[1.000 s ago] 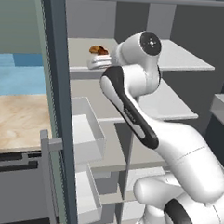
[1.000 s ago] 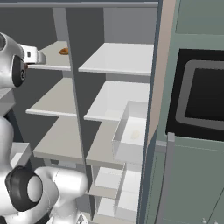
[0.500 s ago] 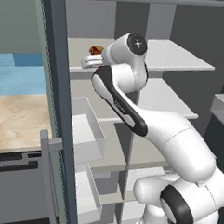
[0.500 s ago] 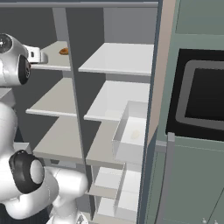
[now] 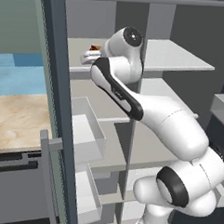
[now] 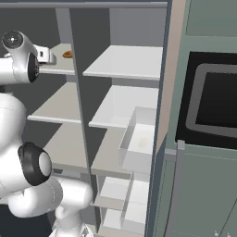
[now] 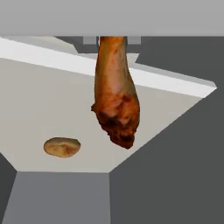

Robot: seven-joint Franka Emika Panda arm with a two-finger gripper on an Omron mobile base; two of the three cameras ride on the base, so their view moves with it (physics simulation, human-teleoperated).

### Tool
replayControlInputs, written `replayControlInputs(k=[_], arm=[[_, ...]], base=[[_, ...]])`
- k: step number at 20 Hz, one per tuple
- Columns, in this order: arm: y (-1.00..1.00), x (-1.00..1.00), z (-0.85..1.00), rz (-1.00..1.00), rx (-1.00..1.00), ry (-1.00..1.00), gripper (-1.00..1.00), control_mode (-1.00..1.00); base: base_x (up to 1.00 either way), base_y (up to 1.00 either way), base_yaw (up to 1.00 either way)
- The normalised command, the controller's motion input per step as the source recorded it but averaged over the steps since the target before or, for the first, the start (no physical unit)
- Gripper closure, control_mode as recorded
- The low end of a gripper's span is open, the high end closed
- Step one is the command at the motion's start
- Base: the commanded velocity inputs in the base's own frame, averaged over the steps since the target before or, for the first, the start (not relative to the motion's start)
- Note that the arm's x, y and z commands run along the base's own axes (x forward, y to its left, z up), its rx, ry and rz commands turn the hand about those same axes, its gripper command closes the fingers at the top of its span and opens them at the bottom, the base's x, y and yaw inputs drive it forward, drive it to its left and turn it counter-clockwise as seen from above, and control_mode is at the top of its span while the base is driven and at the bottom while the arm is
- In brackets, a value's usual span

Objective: There's a chicken drumstick in the fridge that needs to be moved to the freezer for freezing. Pick up the chicken drumstick from the fridge, place it on any shelf in the freezer, and close the fridge and freezer doors when done.

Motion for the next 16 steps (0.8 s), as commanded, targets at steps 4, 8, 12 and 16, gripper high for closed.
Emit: replayControlInputs(k=[4, 8, 12, 16], arm=[[0.00, 0.24, -0.04, 0.00, 0.00, 0.01, 1.00, -1.00], [0.00, 0.15, -0.14, 0.00, 0.00, 0.00, 1.00, -1.00], [0.00, 0.13, -0.24, 0.00, 0.00, 0.00, 1.00, -1.00], [0.06, 0.07, -0.30, 0.00, -0.02, 0.00, 1.00, -1.00]], base=[[0.00, 0.00, 0.00], [0.00, 0.00, 0.00], [0.00, 0.00, 0.00], [0.00, 0.00, 0.00]])
